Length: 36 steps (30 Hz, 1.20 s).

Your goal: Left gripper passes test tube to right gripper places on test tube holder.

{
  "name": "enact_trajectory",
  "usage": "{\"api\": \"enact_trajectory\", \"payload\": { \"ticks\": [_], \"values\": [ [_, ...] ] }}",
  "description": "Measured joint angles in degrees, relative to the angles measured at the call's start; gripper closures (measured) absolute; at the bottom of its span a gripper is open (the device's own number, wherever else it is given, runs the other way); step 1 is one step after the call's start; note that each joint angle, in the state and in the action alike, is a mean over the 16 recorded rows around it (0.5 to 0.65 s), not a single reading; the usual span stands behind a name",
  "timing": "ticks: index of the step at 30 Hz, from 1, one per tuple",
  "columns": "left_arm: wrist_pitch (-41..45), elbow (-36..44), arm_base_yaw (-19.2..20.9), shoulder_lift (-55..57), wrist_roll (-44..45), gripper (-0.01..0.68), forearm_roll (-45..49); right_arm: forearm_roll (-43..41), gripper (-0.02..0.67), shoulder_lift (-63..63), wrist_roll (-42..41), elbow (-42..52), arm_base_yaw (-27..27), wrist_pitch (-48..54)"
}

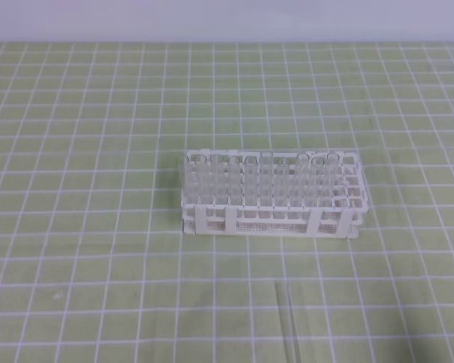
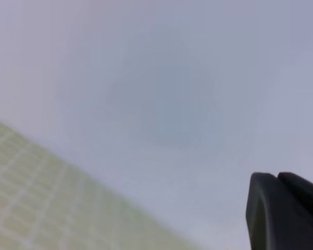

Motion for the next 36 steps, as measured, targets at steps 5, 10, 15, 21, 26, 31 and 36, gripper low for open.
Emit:
{"api": "enact_trajectory", "payload": {
  "ticks": [5, 10, 15, 21, 26, 31, 36],
  "values": [
    [-2.3, -0.1, 0.0, 0.3, -7.9, 0.673, -1.4, 0.0, 0.651, 0.0, 0.0, 0.0, 0.0, 0.0],
    [0.3, -0.1, -0.3, 0.2, -12.0, 0.673, -1.4, 0.0, 0.651, 0.0, 0.0, 0.0, 0.0, 0.0],
    [6.5, -1.0, -1.0, 0.3, -10.5, 0.673, -0.8, 0.0, 0.651, 0.0, 0.0, 0.0, 0.0, 0.0],
    [16.5, -5.7, -2.2, 2.5, -3.4, 0.673, -0.2, 0.0, 0.651, 0.0, 0.0, 0.0, 0.0, 0.0],
    [28.7, -14.5, -3.0, 10.6, 7.8, 0.673, 0.1, 0.0, 0.651, 0.1, 0.0, 0.0, 0.0, 0.0],
    [44.1, -26.6, -3.5, 24.5, 19.4, 0.673, -0.1, 0.0, 0.651, 0.1, 0.0, 0.0, 0.0, 0.0],
    [58.6, -39.7, -5.6, 41.2, 27.8, 0.673, -0.4, 0.0, 0.651, 0.1, 0.0, 0.0, 0.0, 0.0]
  ]
}}
